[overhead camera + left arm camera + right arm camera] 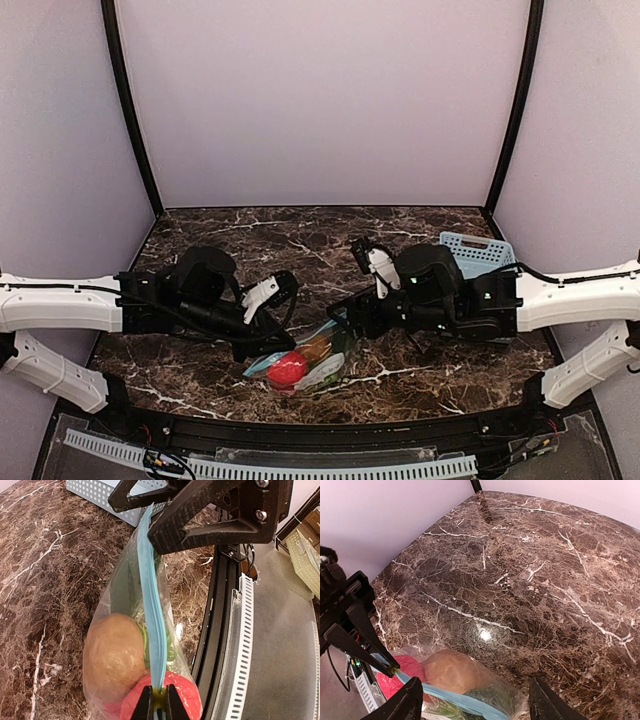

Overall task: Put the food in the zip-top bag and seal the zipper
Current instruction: Zip the zipper of the food storage bag.

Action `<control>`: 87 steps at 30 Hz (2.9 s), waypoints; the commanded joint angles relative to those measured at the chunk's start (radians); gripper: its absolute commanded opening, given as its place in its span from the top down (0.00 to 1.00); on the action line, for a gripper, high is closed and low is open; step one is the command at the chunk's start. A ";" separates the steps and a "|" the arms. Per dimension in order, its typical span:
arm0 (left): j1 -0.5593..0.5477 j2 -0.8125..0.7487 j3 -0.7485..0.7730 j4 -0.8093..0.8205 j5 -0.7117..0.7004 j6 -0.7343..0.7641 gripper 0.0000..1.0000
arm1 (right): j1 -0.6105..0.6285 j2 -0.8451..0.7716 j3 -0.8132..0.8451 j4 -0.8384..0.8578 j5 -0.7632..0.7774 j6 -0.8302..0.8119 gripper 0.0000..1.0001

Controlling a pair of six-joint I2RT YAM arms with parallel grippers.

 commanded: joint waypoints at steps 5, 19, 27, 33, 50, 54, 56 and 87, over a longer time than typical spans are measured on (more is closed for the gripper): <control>-0.002 -0.015 -0.015 0.023 -0.018 -0.025 0.99 | -0.010 0.061 0.027 0.033 0.012 0.070 0.44; -0.002 -0.012 -0.024 0.082 -0.048 -0.116 0.99 | -0.010 0.073 0.037 0.050 0.007 0.048 1.00; -0.002 -0.034 -0.024 0.023 -0.086 -0.112 0.99 | -0.023 0.118 0.139 -0.108 0.142 0.007 1.00; -0.002 -0.040 -0.009 -0.008 -0.093 -0.109 0.99 | -0.083 0.099 0.124 -0.124 0.149 0.019 1.00; -0.002 -0.045 0.014 -0.061 -0.075 -0.099 0.99 | -0.166 0.057 0.126 -0.136 0.092 -0.032 1.00; -0.003 -0.056 -0.020 -0.010 -0.050 -0.134 0.99 | -0.167 0.017 0.094 -0.103 0.027 -0.054 1.00; -0.002 -0.051 -0.031 0.020 -0.029 -0.153 0.99 | -0.168 -0.010 0.063 -0.063 -0.030 -0.071 1.00; -0.002 -0.067 -0.049 -0.042 -0.026 -0.129 0.99 | -0.191 0.016 0.087 -0.188 0.174 0.015 1.00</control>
